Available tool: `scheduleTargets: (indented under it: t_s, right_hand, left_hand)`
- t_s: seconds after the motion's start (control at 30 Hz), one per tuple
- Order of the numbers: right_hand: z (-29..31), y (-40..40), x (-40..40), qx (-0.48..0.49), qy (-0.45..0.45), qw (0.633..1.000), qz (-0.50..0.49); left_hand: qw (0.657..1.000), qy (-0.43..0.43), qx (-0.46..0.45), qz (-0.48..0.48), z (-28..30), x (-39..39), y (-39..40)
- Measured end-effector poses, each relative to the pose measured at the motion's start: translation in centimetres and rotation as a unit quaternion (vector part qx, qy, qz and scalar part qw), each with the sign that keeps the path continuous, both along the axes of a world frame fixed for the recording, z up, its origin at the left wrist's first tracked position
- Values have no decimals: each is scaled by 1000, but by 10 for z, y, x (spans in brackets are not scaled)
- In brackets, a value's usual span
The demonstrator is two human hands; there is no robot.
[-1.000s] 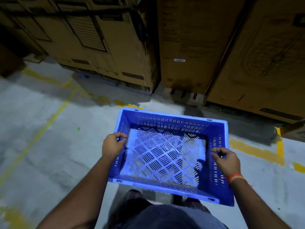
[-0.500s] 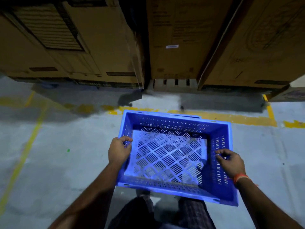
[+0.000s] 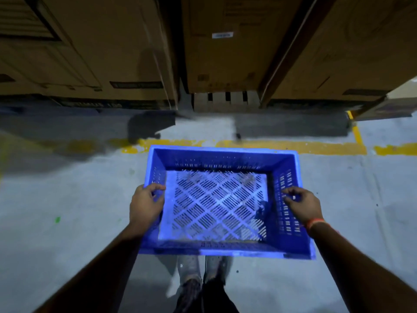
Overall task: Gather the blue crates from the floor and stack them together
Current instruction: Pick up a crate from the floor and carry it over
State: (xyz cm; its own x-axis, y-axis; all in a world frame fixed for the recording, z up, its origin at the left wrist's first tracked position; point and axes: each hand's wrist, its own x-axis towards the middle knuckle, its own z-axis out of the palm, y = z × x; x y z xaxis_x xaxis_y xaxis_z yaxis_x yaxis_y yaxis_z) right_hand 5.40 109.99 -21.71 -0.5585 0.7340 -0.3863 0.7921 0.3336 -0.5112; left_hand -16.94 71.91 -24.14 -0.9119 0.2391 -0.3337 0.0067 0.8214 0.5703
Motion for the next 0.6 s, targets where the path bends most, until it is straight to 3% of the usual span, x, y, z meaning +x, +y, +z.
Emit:
scheduleTargets:
  t_s: [0.2, 0.37, 0.6]
  right_hand:
    - [-28, 59, -53, 58, -9, 997, 47]
    - [-67, 80, -63, 69, -83, 992, 71]
    - [-81, 91, -56, 96, -42, 990, 91]
  left_hand:
    - [999, 29, 23, -22, -36, -37, 38]
    - [998, 42, -39, -34, -55, -42, 61]
    - [996, 60, -53, -25, -57, -39, 61]
